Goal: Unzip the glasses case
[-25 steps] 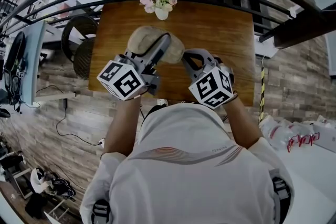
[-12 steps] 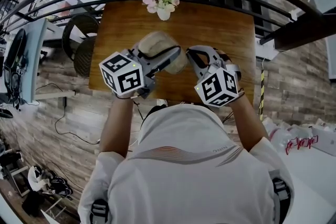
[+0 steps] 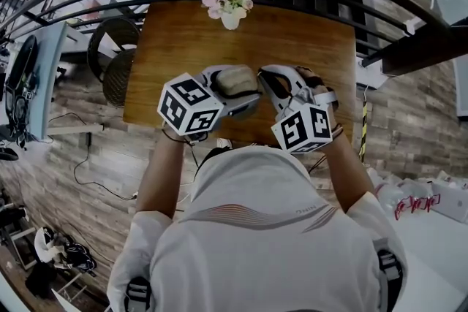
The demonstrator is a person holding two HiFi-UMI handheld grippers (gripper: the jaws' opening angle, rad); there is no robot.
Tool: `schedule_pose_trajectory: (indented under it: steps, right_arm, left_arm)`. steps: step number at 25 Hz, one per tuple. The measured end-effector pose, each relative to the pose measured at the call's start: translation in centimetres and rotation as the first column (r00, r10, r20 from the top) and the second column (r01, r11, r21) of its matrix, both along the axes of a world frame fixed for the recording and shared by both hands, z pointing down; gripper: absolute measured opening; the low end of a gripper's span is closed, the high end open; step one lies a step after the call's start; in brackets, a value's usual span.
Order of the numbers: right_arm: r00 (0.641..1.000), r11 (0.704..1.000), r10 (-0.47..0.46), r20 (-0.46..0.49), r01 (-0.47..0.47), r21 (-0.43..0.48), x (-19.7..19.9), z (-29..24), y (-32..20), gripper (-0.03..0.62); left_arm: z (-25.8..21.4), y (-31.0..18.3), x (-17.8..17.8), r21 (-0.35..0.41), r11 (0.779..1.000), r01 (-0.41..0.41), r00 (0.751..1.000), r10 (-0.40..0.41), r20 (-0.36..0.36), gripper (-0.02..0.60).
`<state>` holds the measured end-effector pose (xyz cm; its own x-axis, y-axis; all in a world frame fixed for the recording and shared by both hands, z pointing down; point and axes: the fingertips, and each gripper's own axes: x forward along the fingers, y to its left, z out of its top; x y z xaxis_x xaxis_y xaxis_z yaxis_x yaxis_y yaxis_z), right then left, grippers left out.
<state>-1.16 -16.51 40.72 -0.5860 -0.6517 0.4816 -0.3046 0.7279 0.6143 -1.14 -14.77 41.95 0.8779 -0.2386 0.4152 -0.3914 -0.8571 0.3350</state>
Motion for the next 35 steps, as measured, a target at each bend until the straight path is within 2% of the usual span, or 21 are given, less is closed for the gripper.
schedule_pose_trajectory:
  steps: [4, 8, 11, 15, 18, 20, 21, 22, 24, 26, 27, 30, 32, 34, 35]
  right_arm:
    - [0.999, 0.998, -0.022, -0.032, 0.024, 0.060, -0.5, -0.7, 0.1, 0.048]
    - [0.989, 0.989, -0.088, -0.122, 0.102, 0.112, -1.0, -0.7, 0.8, 0.048]
    - [0.966, 0.974, -0.146, -0.214, 0.178, 0.138, -1.4, -0.1, 1.7, 0.048]
    - [0.932, 0.951, -0.215, -0.291, 0.268, 0.153, -2.4, 0.2, 2.9, 0.048]
    - [0.923, 0.948, -0.230, -0.308, 0.284, 0.142, -2.5, 0.8, 3.3, 0.049]
    - [0.926, 0.951, -0.230, -0.300, 0.279, 0.133, -2.4, 1.0, 3.4, 0.049]
    - [0.929, 0.953, -0.227, -0.291, 0.274, 0.131, -2.4, 1.0, 3.5, 0.049]
    - [0.935, 0.956, -0.221, -0.277, 0.265, 0.130, -2.4, 1.0, 3.5, 0.049]
    - [0.952, 0.964, -0.200, -0.233, 0.233, 0.127, -2.3, 0.7, 3.4, 0.052]
    - [0.974, 0.975, -0.169, -0.153, 0.188, 0.115, -2.2, 0.0, 2.9, 0.052]
    - [0.983, 0.981, -0.150, -0.102, 0.161, 0.106, -2.0, -0.5, 2.5, 0.071]
    - [0.994, 0.995, -0.087, 0.063, 0.083, 0.060, -1.0, -2.3, 1.4, 0.171]
    - [0.986, 0.998, -0.056, 0.154, 0.051, 0.036, -0.7, -3.3, 1.1, 0.187]
    - [0.988, 0.997, -0.058, 0.144, 0.050, 0.057, -0.7, -3.6, 1.1, 0.186]
    - [0.994, 0.994, -0.068, 0.085, 0.060, 0.092, -0.7, -3.3, 1.2, 0.186]
  left_arm:
    - [3.1, 1.1, 0.2, 0.023, 0.996, -0.083, 0.982, 0.078, 0.171, 0.287]
    - [5.1, 1.8, 0.4, 0.006, 0.992, -0.130, 0.961, 0.124, 0.248, 0.287]
    - [6.9, 2.5, 0.3, -0.006, 0.981, -0.192, 0.915, 0.181, 0.361, 0.287]
    - [8.8, 3.2, 0.4, -0.030, 0.966, -0.257, 0.843, 0.239, 0.481, 0.287]
    - [10.1, 3.0, 0.7, -0.020, 0.962, -0.274, 0.815, 0.243, 0.526, 0.287]
    - [10.5, 3.3, 0.7, -0.040, 0.959, -0.282, 0.804, 0.258, 0.536, 0.287]
    - [10.5, 3.5, 0.8, -0.043, 0.957, -0.288, 0.810, 0.267, 0.522, 0.287]
    - [10.2, 3.6, 1.1, -0.036, 0.956, -0.290, 0.826, 0.269, 0.496, 0.287]
    - [9.0, 3.4, 1.6, 0.000, 0.965, -0.262, 0.881, 0.239, 0.409, 0.288]
    - [7.6, 2.3, 1.7, 0.072, 0.980, -0.185, 0.936, 0.154, 0.317, 0.288]
    - [7.0, 1.6, 1.7, 0.121, 0.982, -0.142, 0.952, 0.102, 0.290, 0.288]
    - [5.4, -0.2, 1.3, 0.267, 0.963, -0.038, 0.965, -0.034, 0.258, 0.288]
    - [4.5, -0.7, 1.2, 0.312, 0.950, 0.002, 0.969, -0.080, 0.235, 0.288]
    - [4.4, -0.8, 1.1, 0.319, 0.948, 0.004, 0.961, -0.092, 0.260, 0.288]
    - [4.5, -0.9, 0.8, 0.327, 0.945, 0.000, 0.952, -0.100, 0.290, 0.288]
